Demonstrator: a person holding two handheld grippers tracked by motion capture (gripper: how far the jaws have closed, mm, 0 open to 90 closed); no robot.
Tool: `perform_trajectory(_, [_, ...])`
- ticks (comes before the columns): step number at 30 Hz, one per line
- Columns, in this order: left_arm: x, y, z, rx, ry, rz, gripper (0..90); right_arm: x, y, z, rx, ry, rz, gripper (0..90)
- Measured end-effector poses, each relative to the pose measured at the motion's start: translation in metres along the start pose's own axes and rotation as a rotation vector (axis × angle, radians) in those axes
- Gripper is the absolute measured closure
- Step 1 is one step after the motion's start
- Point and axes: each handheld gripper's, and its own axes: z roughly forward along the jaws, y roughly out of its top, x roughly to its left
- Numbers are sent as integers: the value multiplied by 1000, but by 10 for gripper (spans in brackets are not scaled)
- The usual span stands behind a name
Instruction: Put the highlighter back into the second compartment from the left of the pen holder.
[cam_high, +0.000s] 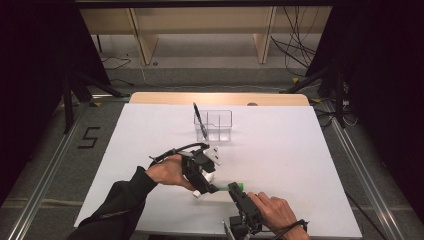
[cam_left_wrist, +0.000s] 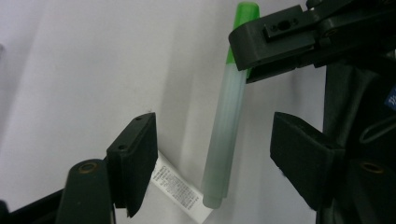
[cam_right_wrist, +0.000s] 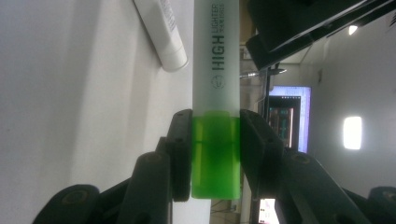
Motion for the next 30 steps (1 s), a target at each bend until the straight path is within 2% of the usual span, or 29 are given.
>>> perform_trajectory(2, [0,2,3,32,-6,21,339,0,1,0,-2,0,-5,673])
perform_trajectory(7, [-1,6,8,65,-27,38,368,0,3,0,-10,-3,-16,673])
perform_trajectory(22, [-4,14,18,117,-86,79,515,4,5,0,-36,-4,-46,673])
perform_trajectory(30, [-5,17,23,144,-94,101,581,5,6,0,-46,-9,-68,673])
